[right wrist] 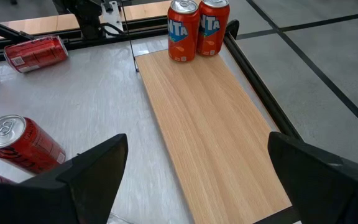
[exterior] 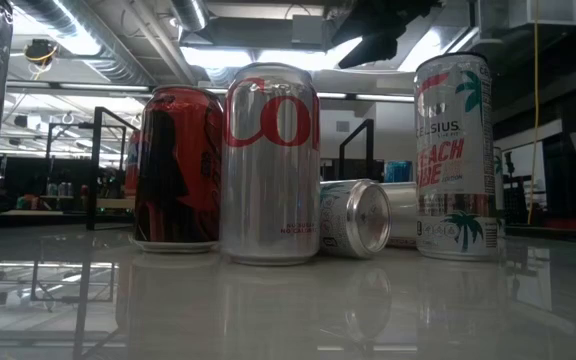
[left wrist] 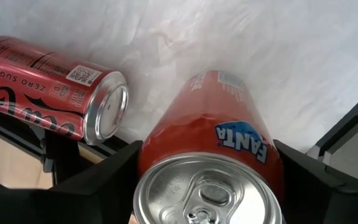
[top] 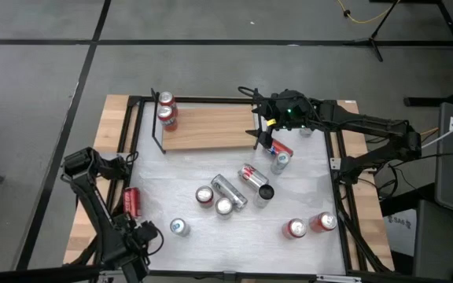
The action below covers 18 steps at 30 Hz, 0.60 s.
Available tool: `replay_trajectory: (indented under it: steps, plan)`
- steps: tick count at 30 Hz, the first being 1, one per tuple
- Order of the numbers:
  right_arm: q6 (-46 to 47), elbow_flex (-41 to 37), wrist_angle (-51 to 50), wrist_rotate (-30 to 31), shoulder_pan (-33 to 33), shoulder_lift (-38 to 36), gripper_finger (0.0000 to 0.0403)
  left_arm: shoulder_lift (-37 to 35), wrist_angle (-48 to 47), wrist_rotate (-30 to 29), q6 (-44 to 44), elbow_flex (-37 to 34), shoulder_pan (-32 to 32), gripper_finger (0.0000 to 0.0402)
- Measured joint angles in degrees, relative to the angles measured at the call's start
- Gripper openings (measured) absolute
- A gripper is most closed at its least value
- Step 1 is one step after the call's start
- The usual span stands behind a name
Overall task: Place canned beverage on shelf
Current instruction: Put the red soda can on the shelf aligned with the other red soda cans
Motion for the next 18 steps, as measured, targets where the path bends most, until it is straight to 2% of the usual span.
replay_trajectory:
  steps: [11,18]
  plan:
    - [0.0,0.0,0.0,0.0,0.0,0.0,0.0379,-0.36,-5.78,1.19,0.27,4.13,3.9,0.0288]
    - [0.0,0.0,0.0,0.0,-0.01,0.0,0.0379,-5.5,-9.01,0.68,0.29,4.94,7.27,0.0288]
